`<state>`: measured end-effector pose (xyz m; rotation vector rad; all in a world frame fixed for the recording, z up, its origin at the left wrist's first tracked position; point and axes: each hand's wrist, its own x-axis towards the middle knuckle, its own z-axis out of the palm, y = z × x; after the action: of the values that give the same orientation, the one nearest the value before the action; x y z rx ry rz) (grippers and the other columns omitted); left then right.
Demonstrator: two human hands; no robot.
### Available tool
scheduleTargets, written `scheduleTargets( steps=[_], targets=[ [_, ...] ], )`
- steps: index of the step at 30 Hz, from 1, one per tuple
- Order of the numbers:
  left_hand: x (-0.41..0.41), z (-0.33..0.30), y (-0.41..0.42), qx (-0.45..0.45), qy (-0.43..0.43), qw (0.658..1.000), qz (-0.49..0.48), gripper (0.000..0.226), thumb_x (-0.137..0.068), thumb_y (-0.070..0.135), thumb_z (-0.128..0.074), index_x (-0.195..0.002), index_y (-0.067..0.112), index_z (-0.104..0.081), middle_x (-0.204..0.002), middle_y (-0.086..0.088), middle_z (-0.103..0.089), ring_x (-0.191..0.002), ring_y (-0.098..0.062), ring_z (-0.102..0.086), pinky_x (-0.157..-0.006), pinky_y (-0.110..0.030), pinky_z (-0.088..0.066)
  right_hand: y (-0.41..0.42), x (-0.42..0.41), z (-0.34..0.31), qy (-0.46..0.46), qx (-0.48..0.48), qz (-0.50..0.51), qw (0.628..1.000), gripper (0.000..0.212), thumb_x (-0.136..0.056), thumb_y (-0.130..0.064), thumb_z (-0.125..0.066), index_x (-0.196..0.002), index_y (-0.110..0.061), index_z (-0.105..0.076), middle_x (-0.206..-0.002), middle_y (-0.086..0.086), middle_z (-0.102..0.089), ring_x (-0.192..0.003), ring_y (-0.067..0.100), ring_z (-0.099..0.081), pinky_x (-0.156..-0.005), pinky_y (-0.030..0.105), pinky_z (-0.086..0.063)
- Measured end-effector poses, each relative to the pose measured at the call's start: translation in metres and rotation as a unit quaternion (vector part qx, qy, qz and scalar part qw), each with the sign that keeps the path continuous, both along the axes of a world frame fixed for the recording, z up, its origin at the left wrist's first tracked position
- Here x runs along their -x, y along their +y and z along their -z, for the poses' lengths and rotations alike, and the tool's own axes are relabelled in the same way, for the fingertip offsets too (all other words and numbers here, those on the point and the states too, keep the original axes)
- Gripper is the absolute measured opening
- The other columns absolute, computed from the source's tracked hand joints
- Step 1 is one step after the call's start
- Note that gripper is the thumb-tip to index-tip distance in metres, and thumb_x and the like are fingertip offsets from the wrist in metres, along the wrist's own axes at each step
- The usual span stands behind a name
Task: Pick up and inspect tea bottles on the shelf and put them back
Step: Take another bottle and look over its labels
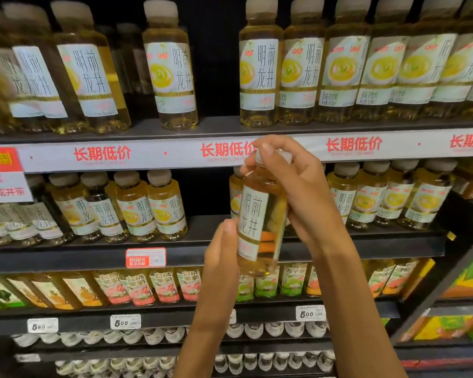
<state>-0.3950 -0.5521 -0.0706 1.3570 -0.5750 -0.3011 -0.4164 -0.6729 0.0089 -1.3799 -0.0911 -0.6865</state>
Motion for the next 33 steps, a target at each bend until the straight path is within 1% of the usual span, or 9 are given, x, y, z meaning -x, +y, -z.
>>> scheduleTargets(
  steps=[4, 6, 9, 14, 19, 22, 25, 29, 33],
  targets=[
    [0.008, -0.004, -0.001, 0.000, 0.005, 1.000, 0.016, 0.028, -0.078, 0.059, -0.033, -0.082, 0.049, -0.058, -0.071, 0.048, -0.057, -0.073, 0.030, -0.052, -0.059, 0.006, -0.038, 0.009, -0.003, -0.003, 0.020, 0.068, 0.041, 0.997, 0.012, -0.091, -0.030, -0.062, -0.099, -0.022, -0.066, -0.092, 0.006, -0.073, -0.084, 0.013, -0.071, -0.072, 0.022, -0.056],
    [0.001, 0.003, 0.000, 0.019, 0.035, 0.999, 0.032, 0.042, -0.071, 0.071, -0.035, -0.094, 0.053, -0.065, -0.087, 0.033, -0.068, -0.086, 0.016, -0.062, -0.069, -0.004, -0.048, 0.007, -0.004, -0.002, 0.032, 0.068, 0.018, 0.997, 0.017, -0.091, -0.033, -0.061, -0.102, -0.022, -0.067, -0.095, 0.006, -0.073, -0.088, 0.014, -0.071, -0.075, 0.023, -0.056],
    [-0.005, 0.008, 0.005, 0.037, 0.117, 0.987, 0.102, 0.076, -0.073, 0.082, -0.038, -0.116, 0.027, -0.068, -0.101, -0.007, -0.073, -0.091, -0.019, -0.070, -0.075, -0.031, -0.057, 0.000, -0.004, -0.001, 0.043, 0.035, -0.063, 0.996, 0.029, -0.090, -0.037, -0.058, -0.110, -0.018, -0.065, -0.101, 0.006, -0.074, -0.095, 0.018, -0.070, -0.081, 0.028, -0.056],
    [-0.006, 0.007, 0.007, 0.042, 0.146, 0.972, 0.178, 0.073, -0.083, 0.071, -0.032, -0.118, 0.017, -0.066, -0.089, -0.017, -0.070, -0.076, -0.024, -0.068, -0.065, -0.033, -0.054, 0.002, -0.008, 0.000, 0.013, -0.053, -0.175, 0.983, 0.025, -0.094, -0.025, -0.045, -0.106, -0.010, -0.061, -0.086, 0.008, -0.068, -0.083, 0.023, -0.069, -0.078, 0.036, -0.057],
    [-0.009, 0.008, 0.010, -0.002, 0.119, 0.987, 0.109, 0.064, -0.075, 0.077, -0.039, -0.117, 0.039, -0.065, -0.121, 0.000, -0.068, -0.116, -0.021, -0.062, -0.103, -0.047, -0.044, 0.000, -0.002, -0.002, 0.007, 0.033, -0.098, 0.995, 0.019, -0.091, -0.026, -0.056, -0.104, -0.013, -0.062, -0.084, 0.003, -0.069, -0.084, 0.021, -0.068, -0.076, 0.031, -0.054],
    [-0.005, 0.010, 0.010, -0.016, 0.123, 0.987, 0.102, 0.080, -0.068, 0.084, -0.044, -0.132, 0.035, -0.053, -0.130, 0.003, -0.062, -0.123, -0.020, -0.056, -0.109, -0.048, -0.037, 0.002, 0.001, -0.002, 0.008, 0.072, -0.054, 0.996, 0.022, -0.086, -0.031, -0.064, -0.103, -0.018, -0.065, -0.087, 0.002, -0.072, -0.087, 0.019, -0.069, -0.075, 0.025, -0.054],
    [-0.003, 0.012, 0.006, -0.002, 0.140, 0.986, 0.092, 0.087, -0.068, 0.086, -0.044, -0.132, 0.029, -0.054, -0.124, -0.007, -0.065, -0.114, -0.023, -0.062, -0.099, -0.044, -0.048, 0.000, 0.000, 0.000, 0.022, 0.049, -0.048, 0.997, 0.023, -0.088, -0.033, -0.062, -0.104, -0.018, -0.066, -0.088, 0.002, -0.073, -0.088, 0.018, -0.070, -0.075, 0.024, -0.054],
    [-0.003, 0.011, 0.005, 0.036, 0.182, 0.967, 0.175, 0.071, -0.091, 0.064, -0.028, -0.116, 0.007, -0.063, -0.086, -0.018, -0.069, -0.072, -0.026, -0.067, -0.055, -0.033, -0.053, -0.003, -0.003, 0.003, 0.025, -0.057, -0.163, 0.985, 0.029, -0.091, -0.031, -0.051, -0.108, -0.010, -0.062, -0.088, 0.007, -0.071, -0.086, 0.024, -0.070, -0.078, 0.034, -0.056],
    [-0.004, 0.009, 0.003, 0.021, 0.202, 0.955, 0.218, 0.073, -0.093, 0.062, -0.025, -0.118, 0.002, -0.059, -0.084, -0.020, -0.067, -0.069, -0.029, -0.067, -0.054, -0.034, -0.054, -0.003, -0.003, 0.007, 0.008, -0.088, -0.176, 0.980, 0.022, -0.093, -0.027, -0.049, -0.098, -0.008, -0.060, -0.079, 0.007, -0.064, -0.077, 0.023, -0.067, -0.074, 0.035, -0.053]
  ],
)
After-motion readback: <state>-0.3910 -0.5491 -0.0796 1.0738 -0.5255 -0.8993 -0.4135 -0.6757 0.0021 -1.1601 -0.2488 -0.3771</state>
